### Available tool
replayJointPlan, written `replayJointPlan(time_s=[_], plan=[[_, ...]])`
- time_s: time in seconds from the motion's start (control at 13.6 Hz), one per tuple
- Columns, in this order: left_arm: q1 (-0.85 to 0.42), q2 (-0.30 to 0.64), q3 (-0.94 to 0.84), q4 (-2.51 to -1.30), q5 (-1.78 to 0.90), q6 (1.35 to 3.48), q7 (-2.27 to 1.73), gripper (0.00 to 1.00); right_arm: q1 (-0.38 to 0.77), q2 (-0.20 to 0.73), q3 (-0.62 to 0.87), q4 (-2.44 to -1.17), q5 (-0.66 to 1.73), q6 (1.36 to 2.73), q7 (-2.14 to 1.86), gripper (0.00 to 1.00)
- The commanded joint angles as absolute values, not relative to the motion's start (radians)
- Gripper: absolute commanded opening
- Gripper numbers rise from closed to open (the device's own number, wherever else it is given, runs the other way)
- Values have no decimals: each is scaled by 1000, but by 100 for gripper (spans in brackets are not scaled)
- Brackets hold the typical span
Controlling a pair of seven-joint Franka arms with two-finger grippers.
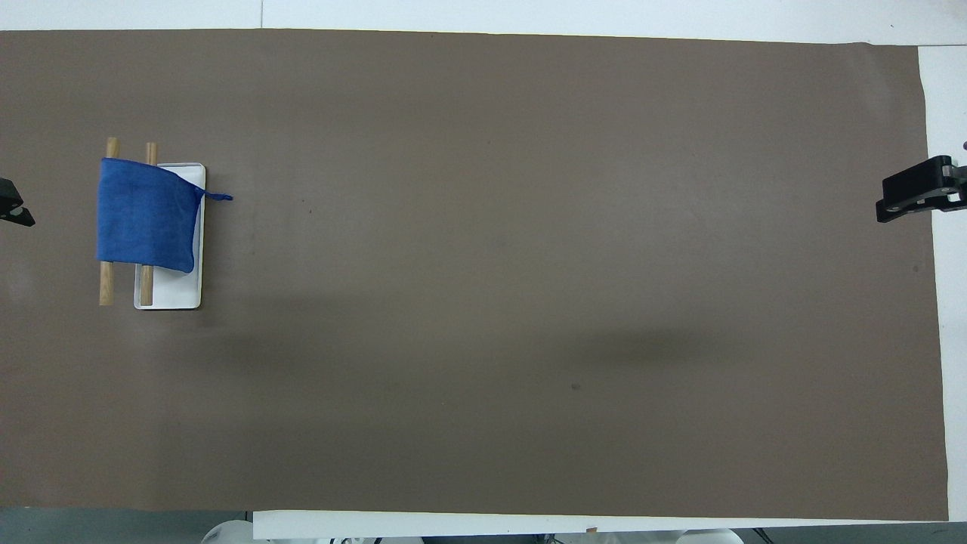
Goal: Right arm passes towel to left arm to hang
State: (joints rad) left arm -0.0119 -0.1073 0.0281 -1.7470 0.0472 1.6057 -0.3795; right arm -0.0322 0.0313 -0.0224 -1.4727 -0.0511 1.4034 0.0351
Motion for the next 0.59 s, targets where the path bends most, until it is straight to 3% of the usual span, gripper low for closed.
replayJointPlan(time_s=[0.0, 0.22, 0.51], plan=[[-78, -43, 40, -1594, 8, 1472, -307, 100, -40, 6, -21, -1500, -34, 1397, 8, 100], [-127, -38, 41, -1577, 26, 1425, -71, 100, -40, 6, -21, -1500, -34, 1397, 8, 100], [-127, -38, 43, -1574, 23, 1404, -54, 100, -40, 6, -21, -1500, -34, 1397, 8, 100]])
